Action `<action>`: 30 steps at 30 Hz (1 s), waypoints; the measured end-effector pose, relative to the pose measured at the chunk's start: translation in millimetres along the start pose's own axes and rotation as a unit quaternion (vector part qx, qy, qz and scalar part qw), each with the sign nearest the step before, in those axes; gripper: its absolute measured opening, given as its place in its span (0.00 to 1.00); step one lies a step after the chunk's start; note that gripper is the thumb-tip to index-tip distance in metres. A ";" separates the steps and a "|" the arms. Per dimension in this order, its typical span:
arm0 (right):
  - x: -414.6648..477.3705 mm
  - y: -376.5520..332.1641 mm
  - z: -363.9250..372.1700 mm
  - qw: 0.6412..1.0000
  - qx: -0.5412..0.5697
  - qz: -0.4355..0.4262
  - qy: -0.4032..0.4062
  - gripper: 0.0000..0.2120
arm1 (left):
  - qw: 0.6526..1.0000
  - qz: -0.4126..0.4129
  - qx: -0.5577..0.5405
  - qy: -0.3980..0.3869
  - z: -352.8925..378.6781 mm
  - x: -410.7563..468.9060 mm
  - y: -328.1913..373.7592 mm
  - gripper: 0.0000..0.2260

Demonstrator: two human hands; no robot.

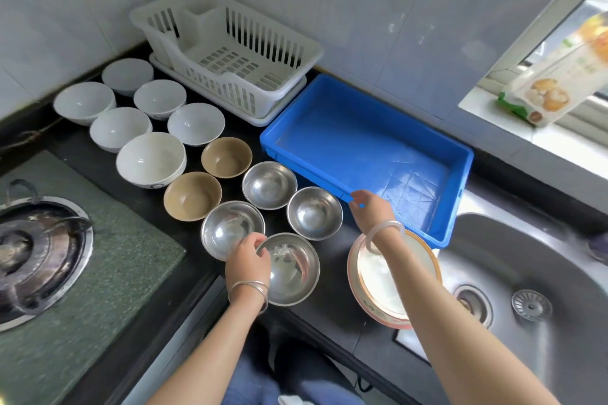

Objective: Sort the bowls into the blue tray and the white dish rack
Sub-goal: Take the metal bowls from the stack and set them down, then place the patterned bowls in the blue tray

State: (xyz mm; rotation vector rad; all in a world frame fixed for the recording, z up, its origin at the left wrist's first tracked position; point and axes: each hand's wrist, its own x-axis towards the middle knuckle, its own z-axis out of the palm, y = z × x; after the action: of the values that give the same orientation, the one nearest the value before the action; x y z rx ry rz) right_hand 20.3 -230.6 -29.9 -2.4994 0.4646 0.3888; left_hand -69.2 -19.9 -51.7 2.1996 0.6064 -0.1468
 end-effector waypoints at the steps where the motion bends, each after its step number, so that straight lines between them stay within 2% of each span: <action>1: -6.0 7.8 -7.1 1.000 0.001 -0.001 0.030 0.15 | 1.000 0.010 -0.007 -0.010 2.8 0.1 6.2 0.11; 7: -46.1 75.2 -39.1 0.987 0.002 0.044 0.157 0.13 | 0.993 0.078 -0.023 -0.087 33.9 -6.6 47.1 0.11; 12: -76.6 122.3 -35.1 0.978 0.043 0.131 0.154 0.16 | 0.963 0.114 0.038 -0.243 68.7 -20.4 70.0 0.17; 15: -88.2 134.4 -26.2 0.969 0.095 0.168 0.157 0.14 | 0.947 0.126 0.059 -0.290 82.0 -27.0 74.9 0.18; 19: -92.9 139.3 -21.1 0.954 0.134 0.197 0.184 0.12 | 0.941 0.139 0.084 -0.297 89.8 -32.4 76.0 0.15; 25: -97.7 133.5 -16.2 0.948 0.119 0.208 0.211 0.11 | 0.941 0.156 0.072 -0.291 87.5 -30.0 78.7 0.11; 30: -102.1 124.2 -7.9 0.941 0.116 0.228 0.219 0.11 | 0.938 0.164 0.075 -0.297 81.4 -20.2 79.4 0.04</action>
State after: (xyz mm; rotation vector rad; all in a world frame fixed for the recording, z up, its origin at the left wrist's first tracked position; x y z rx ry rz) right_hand -120.3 -307.5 -44.9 -2.2215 1.2057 -0.0626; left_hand -41.5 -131.7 -43.0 2.2064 -0.1137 -0.6681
